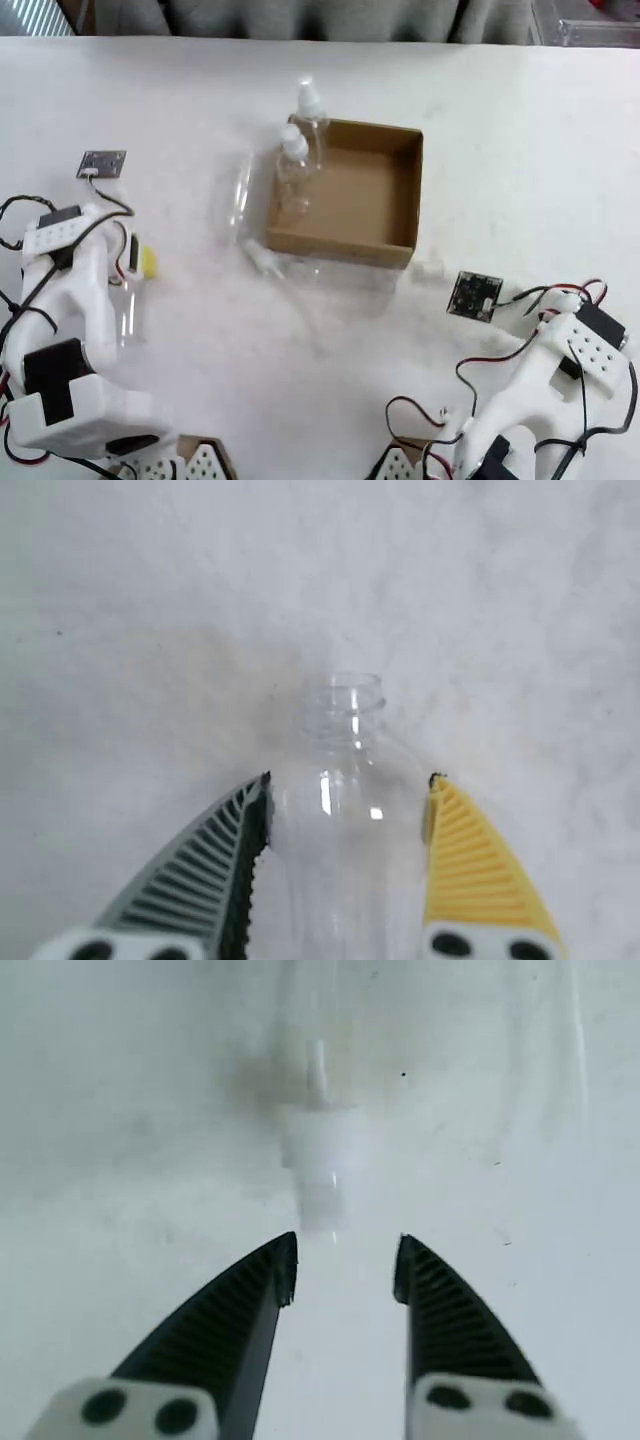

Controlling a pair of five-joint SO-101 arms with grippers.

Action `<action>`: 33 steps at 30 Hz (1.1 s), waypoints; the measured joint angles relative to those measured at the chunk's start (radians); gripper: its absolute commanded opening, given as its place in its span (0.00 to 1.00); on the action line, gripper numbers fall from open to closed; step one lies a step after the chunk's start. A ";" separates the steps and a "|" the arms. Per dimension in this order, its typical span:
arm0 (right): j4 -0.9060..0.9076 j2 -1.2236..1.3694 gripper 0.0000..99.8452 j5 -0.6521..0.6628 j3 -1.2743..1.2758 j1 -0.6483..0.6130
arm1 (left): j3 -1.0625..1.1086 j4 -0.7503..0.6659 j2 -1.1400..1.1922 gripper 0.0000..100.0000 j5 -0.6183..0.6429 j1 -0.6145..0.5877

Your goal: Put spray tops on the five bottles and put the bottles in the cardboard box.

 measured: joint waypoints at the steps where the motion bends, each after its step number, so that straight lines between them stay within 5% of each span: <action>1: -0.015 0.000 0.23 -0.028 0.000 0.000 | 0.000 0.000 0.000 0.02 0.000 0.000; 7: -0.120 0.000 0.22 -0.166 0.000 0.000 | 0.000 0.000 0.000 0.02 0.000 0.000; 13: -0.126 0.000 0.00 -0.393 0.000 0.000 | 0.000 0.000 0.000 0.02 -0.002 0.000; 25: -0.112 0.000 0.02 -1.060 0.003 0.137 | 0.000 0.000 0.000 0.02 -0.005 0.000; 33: 0.057 0.000 0.02 -1.188 0.043 0.172 | 0.000 0.000 0.000 0.02 -0.005 0.002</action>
